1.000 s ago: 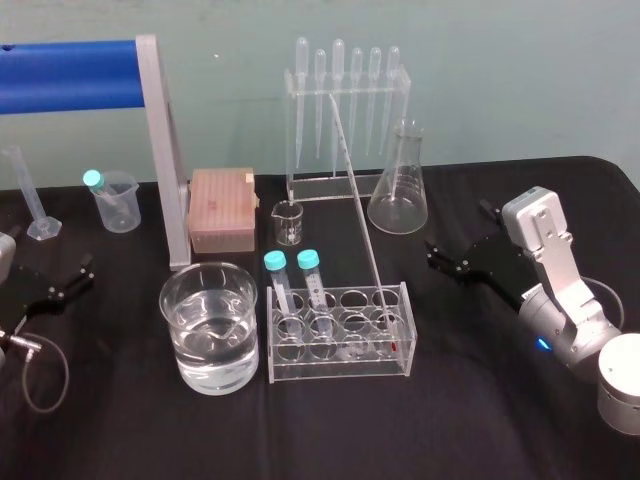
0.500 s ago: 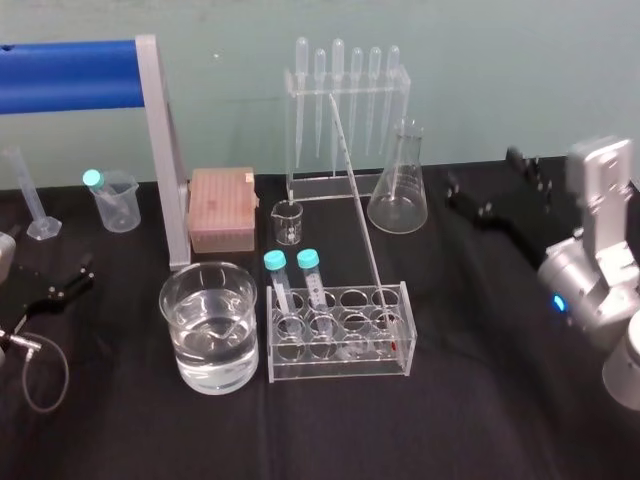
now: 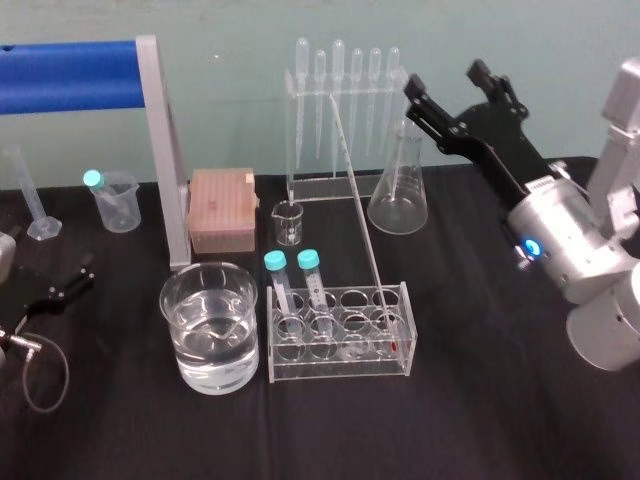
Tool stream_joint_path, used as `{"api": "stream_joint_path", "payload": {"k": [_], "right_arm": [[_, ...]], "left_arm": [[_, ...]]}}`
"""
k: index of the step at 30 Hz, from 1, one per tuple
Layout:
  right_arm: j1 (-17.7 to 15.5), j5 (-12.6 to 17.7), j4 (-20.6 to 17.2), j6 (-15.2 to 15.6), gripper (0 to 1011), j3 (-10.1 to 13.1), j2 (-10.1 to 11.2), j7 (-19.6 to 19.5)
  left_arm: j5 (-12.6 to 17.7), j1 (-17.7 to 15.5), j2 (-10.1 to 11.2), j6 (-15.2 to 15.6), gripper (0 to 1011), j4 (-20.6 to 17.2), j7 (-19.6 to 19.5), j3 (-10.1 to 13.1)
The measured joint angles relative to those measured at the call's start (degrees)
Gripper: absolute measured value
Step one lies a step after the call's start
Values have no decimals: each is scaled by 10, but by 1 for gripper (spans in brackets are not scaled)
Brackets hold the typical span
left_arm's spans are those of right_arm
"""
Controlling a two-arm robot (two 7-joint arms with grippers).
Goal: Hold the thermometer with one hand and immerse one end into the beaker, then reinsert it into the test tube rack.
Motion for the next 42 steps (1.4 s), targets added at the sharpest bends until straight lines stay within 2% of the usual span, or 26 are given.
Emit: {"api": "stream_joint_path", "payload": {"k": [6,12,18,21,30,42], "right_arm": [[19,2,7,22,1003,-18,-24,15],[39,1,29,71,1003,-36,-46,20],[50,-11,43,111,1003,-50,-53,22],[56,-21,50,141,1003,-57,-55,23],[64,-29,59,188,1003,-60,-61,29],[71,-25,72,227,1003,-43,-77,43]], "left_arm": [[0,0,0,0,1008,0,0,0],[0,0,0,0,1008,0,0,0],[0,0,0,0,1008,0,0,0],[0,0,0,0,1008,0,0,0],[0,0,0,0,1008,0,0,0],[0,0,0,0,1008,0,0,0]]}}
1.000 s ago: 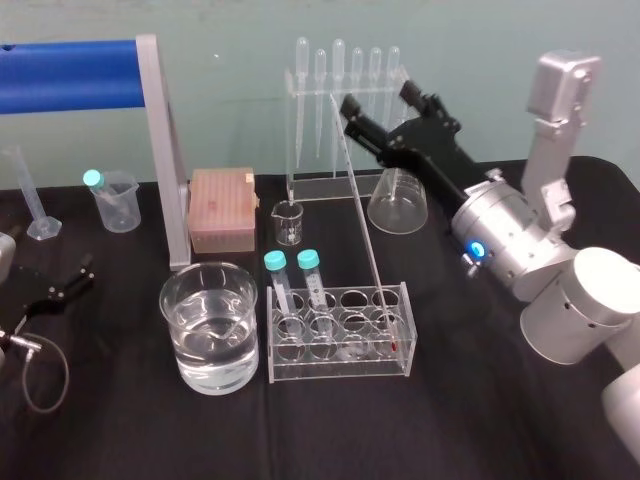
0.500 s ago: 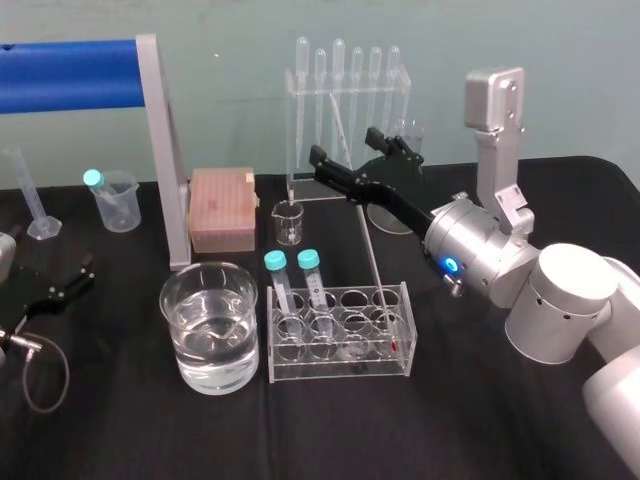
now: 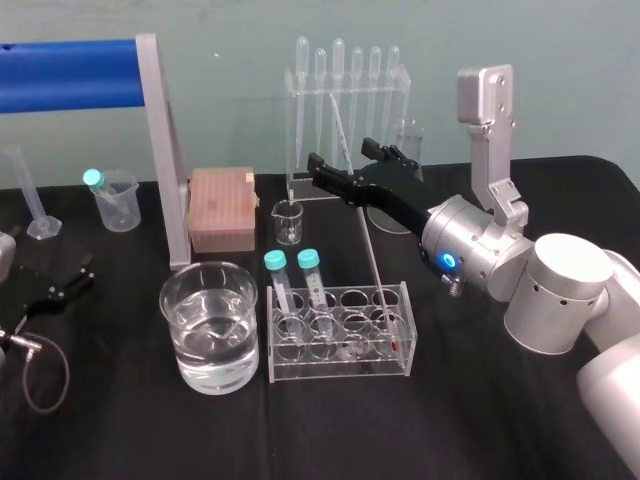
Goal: Hold the thermometer with one hand and immerse one end into the beaker, then reinsert it into the test tube rack.
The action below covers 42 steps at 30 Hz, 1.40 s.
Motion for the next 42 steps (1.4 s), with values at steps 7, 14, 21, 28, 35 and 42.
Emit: {"api": "stream_joint_path", "payload": {"k": [7,14,21,28,35,42], "right_arm": [[3,0,8,11,1003,5,-6,7],[6,-4,17,18,1003,7,-12,13],[7,-7,19,19,1003,7,-13,17],[7,-7,19,19,1003,7,-13,16],[7,-7,19,19,1003,7,-13,16],[7,-6,18,19,885,7,-13,16]], "left_arm": [[0,0,0,0,1008,0,0,0],[0,0,0,0,1008,0,0,0],[0,0,0,0,1008,0,0,0],[0,0,0,0,1008,0,0,0],[0,0,0,0,1008,0,0,0],[0,0,0,0,1008,0,0,0]]}}
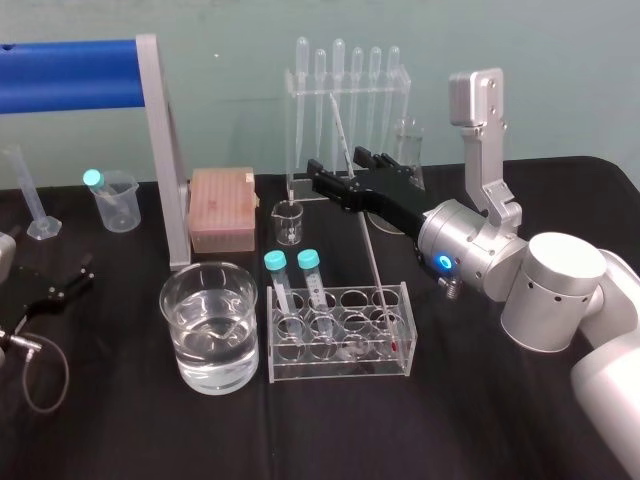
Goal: Hold the thermometer with one hand and immerse one end into the beaker, then reinsert it into the test tube rack.
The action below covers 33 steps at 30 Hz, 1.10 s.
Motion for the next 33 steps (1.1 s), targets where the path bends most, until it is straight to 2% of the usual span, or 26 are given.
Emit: {"api": "stream_joint_path", "payload": {"k": [5,18,21,22,24,26,33], "right_arm": [[0,0,0,0,760,0,0,0],[0,0,0,0,314,0,0,0],[0,0,0,0,255,0,0,0],[0,0,0,0,194,0,0,0],[0,0,0,0,161,0,0,0],[0,0,0,0,84,0,0,0],[0,0,0,0,56,0,0,-1]], "left_arm": [[0,0,0,0,1008,0,0,0],[0,0,0,0,1008,0,0,0],[0,0,0,0,1008,0,0,0],[0,0,0,0,1008,0,0,0],[0,0,0,0,1008,0,0,0],[0,0,0,0,1008,0,0,0],[0,0,0,0,1008,0,0,0]]}}
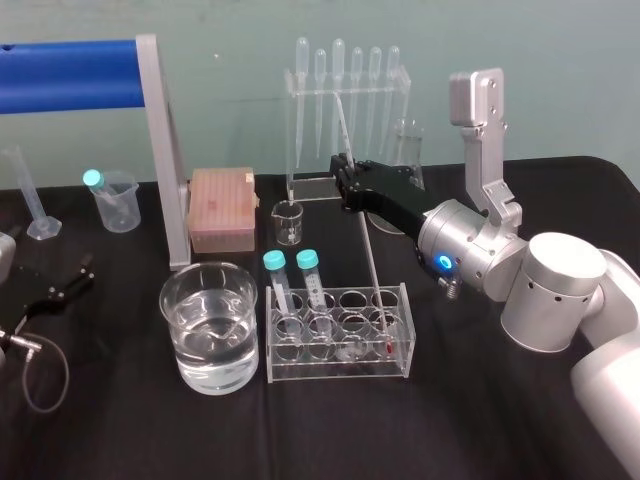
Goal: Hold the thermometer with one hand and immerse one end into the beaker, then reinsert it into the test tube rack.
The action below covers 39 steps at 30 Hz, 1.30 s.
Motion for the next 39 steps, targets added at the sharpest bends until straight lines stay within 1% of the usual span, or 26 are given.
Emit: {"api": "stream_joint_path", "payload": {"k": [12,18,19,22,29,30,32,33,39], "right_arm": [[0,-1,0,-2,55,0,0,0],[-5,-1,-8,-28,56,9,0,11],[-6,1,-12,-36,55,12,0,14],[-7,5,-17,-46,55,18,0,20],[-6,26,-36,-84,56,33,-2,42],[-4,32,-40,-93,56,36,-2,47],[-1,37,-43,-101,56,39,-3,53],[2,43,-44,-111,55,41,-4,59],[18,68,-38,-144,55,41,-13,86]], "left_arm": [[0,0,0,0,1008,0,0,0],[0,0,0,0,1008,0,0,0],[0,0,0,0,1008,0,0,0],[0,0,0,0,1008,0,0,0],[0,0,0,0,1008,0,0,0],[0,0,0,0,1008,0,0,0],[0,0,0,0,1008,0,0,0],[0,0,0,0,1008,0,0,0],[0,0,0,0,1008,0,0,0]]}}
